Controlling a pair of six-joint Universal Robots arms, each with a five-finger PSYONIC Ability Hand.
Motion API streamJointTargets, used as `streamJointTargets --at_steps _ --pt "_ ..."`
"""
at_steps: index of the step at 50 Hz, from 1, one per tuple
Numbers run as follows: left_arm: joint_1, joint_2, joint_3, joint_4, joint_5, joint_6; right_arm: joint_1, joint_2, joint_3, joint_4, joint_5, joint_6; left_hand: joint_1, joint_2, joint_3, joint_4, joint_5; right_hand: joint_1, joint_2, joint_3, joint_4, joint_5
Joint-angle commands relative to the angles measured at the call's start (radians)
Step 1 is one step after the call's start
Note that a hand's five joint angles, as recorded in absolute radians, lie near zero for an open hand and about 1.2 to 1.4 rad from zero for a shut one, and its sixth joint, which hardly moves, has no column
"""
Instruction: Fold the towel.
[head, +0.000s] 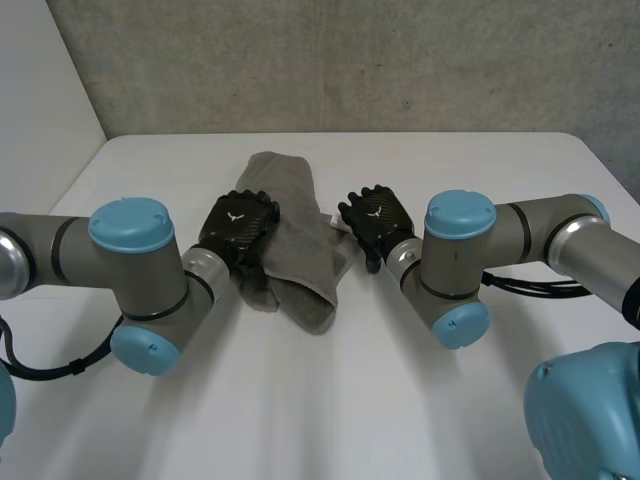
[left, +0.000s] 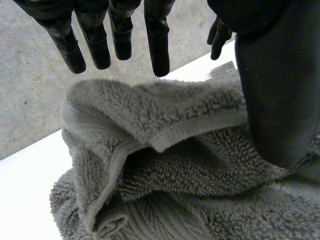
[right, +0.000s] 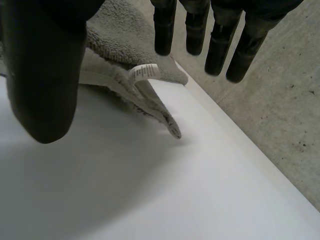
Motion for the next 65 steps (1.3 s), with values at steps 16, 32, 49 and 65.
streamJointTargets --at_steps 16,32,49,65 --pt "0.000 -0.022 0.031 -0.016 0.001 0.014 -0.001 0.104 -0.145 0.036 -0.013 0.003 0.191 0.196 0.195 0.192 0.211 0.336 0.345 0.346 0.341 0.334" --pt "0.005 0.058 0.024 -0.025 0.001 0.007 0.021 0.029 -0.120 0.045 -0.009 0.039 1.133 1.138 1.137 1.134 1.153 1.082 1.091 1.092 1.087 1.079" --pt "0.072 0.299 0.020 -0.111 0.001 -0.065 -0.044 -0.299 0.012 0.087 -0.034 0.202 1.133 1.138 1.137 1.134 1.153 1.082 1.091 1.092 1.087 1.079" --pt "0.123 0.656 0.152 -0.257 0.013 -0.128 -0.183 -0.846 -0.034 0.449 -0.065 0.233 1.133 1.138 1.137 1.134 1.153 1.082 1.091 1.092 1.087 1.079"
